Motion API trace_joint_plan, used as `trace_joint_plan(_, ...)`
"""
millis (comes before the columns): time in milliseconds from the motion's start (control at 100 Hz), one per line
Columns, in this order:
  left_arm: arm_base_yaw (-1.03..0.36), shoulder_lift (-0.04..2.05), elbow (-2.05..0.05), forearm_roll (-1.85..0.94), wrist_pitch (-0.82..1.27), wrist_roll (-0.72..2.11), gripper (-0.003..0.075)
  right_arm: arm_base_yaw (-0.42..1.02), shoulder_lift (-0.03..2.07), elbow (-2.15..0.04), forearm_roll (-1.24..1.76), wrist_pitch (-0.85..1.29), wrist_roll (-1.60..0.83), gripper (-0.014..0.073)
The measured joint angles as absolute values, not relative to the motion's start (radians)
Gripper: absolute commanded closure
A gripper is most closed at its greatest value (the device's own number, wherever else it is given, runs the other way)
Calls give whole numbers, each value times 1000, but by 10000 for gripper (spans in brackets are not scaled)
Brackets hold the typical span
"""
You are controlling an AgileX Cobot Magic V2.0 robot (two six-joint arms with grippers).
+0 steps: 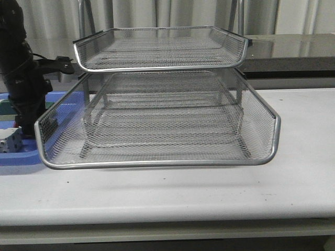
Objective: Place button on rack with both arms
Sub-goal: 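Lower the left gripper into the blue tray and grasp the red push-button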
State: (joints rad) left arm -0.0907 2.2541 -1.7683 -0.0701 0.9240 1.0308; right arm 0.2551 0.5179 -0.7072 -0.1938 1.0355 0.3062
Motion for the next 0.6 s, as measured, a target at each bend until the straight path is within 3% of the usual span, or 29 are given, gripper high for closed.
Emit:
trace_joint_plan(90, -91, 2253, -1768, -72, 924, 1031, 213, 255, 518, -707, -194, 1035, 306, 664)
trace_joint_plan(160, -91, 2254, -1768, -74, 928, 1031, 293, 255, 518, -707, -194, 1035, 306, 664)
trace_joint_plan(410, -91, 2257, -1768, -83, 940, 1031, 738, 255, 518, -707, -194, 1035, 306, 664)
trace_joint_plan(600, -91, 2255, -1768, -83, 938, 1033, 741, 255, 518, -707, -194, 1035, 306, 664)
